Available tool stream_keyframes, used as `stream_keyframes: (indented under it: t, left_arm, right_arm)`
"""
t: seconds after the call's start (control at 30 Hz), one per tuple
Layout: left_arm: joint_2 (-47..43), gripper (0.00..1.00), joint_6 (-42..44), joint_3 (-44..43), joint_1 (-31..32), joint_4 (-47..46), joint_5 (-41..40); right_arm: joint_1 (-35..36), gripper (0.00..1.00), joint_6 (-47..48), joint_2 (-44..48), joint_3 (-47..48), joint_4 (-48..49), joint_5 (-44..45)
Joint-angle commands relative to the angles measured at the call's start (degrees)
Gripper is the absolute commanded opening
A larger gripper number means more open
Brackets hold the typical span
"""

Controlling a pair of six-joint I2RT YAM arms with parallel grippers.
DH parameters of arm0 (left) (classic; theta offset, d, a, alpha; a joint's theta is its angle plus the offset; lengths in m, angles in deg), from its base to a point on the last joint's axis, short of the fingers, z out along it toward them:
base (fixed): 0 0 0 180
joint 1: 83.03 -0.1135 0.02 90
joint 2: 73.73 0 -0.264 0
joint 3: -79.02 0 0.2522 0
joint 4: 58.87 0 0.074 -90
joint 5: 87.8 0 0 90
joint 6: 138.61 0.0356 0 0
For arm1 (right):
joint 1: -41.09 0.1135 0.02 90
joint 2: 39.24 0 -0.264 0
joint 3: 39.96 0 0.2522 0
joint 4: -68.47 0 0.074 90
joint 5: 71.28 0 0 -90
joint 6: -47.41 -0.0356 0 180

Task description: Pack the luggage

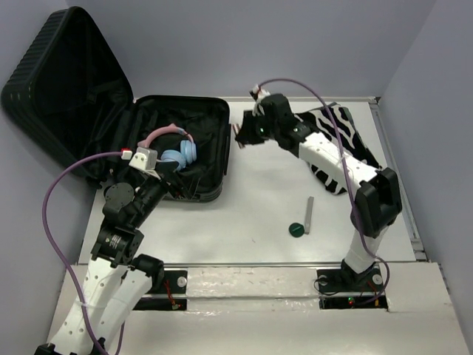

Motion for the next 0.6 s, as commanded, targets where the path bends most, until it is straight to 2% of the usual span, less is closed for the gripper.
stream_keyframes:
  t: [0.0, 0.03, 0.1, 0.2, 0.23, 0.27, 0.37, 0.4, 0.53, 0.57]
  left_arm:
    - [0.25, 0.99, 0.13, -0.87, -0.32, -1.91, 0.57]
    - [0.25, 0.99, 0.21, -0.96, -0.24, -1.83, 0.57]
    - [0.08, 0.99, 0.21, -0.96, -0.24, -1.74, 0.48]
    - [-0.19, 0.99, 0.3, -1.05, -0.24, -1.74, 0.57]
    - [-0.53, 0.99, 0.3, -1.14, -0.06, -1.83, 0.57]
    - [-0.54, 0.99, 0.3, -1.14, 0.11, -1.83, 0.57]
    - [-0.8, 0.99, 0.39, -1.23, 0.73, -1.74, 0.4]
    - [-0.89, 0.99, 0.39, -1.31, 0.99, -1.74, 0.48]
    - [-0.98, 0.99, 0.3, -1.4, 1.43, -1.83, 0.31]
    - [-0.98, 0.99, 0.3, -1.4, 1.52, -1.83, 0.05]
  right_arm:
    - [0.89, 0.74, -7.88, -9.58, 18.81, 4.88, -5.15]
    - [0.37, 0.84, -8.16, -11.19, 21.63, 3.57, -3.75]
    - [-0.15, 0.88, -8.34, -11.74, 23.69, 1.8, -2.78]
    - [-1.3, 0.87, -7.29, -7.44, 11.94, 1.89, 3.19]
    - [-2.17, 0.85, -6.76, -3.25, 7.73, 2.32, 7.39]
    - [-2.7, 0.84, -7.02, -0.86, -1.37, 2.5, 9.08]
    - [-4.11, 0.81, -7.72, 9.07, -15.56, 2.42, 18.3]
    - [-4.12, 0.8, -9.2, 13.97, -23.61, 0.93, 22.16]
    - [-4.91, 0.8, -13.95, 24.27, -35.96, -4.51, 29.2]
    - [-5.43, 0.8, -14.83, 25.35, -37.04, -8.44, 29.92]
